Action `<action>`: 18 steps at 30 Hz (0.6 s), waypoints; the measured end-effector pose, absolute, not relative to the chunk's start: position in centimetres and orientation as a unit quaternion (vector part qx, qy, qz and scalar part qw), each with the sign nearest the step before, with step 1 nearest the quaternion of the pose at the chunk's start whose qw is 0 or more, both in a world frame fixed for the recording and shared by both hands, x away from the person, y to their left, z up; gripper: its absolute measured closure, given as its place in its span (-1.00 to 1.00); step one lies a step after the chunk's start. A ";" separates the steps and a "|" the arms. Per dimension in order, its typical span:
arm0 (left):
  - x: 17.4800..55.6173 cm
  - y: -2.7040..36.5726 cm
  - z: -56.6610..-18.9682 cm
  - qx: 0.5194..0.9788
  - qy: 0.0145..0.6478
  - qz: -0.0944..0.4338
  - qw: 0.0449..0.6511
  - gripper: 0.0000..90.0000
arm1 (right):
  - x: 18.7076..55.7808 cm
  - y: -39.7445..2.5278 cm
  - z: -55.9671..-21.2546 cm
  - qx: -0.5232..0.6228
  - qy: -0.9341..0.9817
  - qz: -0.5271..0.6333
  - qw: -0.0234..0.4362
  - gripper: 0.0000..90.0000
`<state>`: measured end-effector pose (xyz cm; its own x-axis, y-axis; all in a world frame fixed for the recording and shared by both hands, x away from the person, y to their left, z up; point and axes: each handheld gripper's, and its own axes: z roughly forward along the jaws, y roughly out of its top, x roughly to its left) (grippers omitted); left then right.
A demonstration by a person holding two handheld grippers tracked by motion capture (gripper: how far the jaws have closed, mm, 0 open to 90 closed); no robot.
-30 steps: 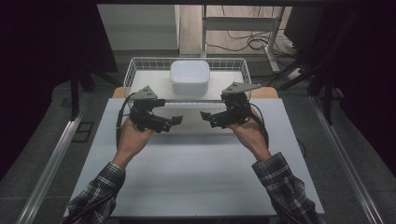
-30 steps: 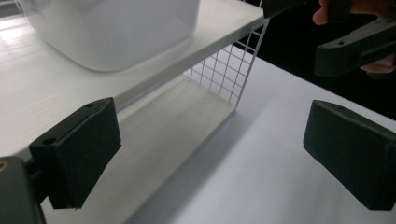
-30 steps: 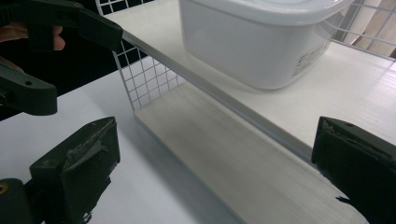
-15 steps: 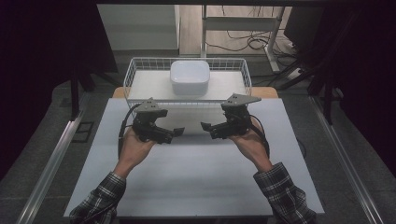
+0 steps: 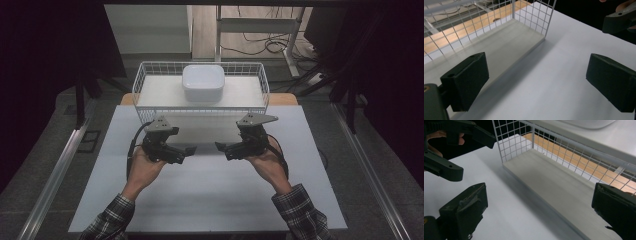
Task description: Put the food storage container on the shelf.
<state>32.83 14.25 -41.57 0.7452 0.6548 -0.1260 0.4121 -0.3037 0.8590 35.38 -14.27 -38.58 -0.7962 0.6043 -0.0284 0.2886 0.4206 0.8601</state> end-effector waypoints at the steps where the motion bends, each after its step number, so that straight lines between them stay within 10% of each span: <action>1: 32.7 14.2 -41.8 0.796 0.337 0.124 0.488 -0.91 | 35.3 -14.3 -38.8 0.271 0.826 0.465 0.170 -1.00; 18: 30.6 14.3 -45.4 0.796 0.343 0.115 0.485 -0.89 | 33.7 -14.7 -42.2 0.276 0.829 0.460 0.157 -1.00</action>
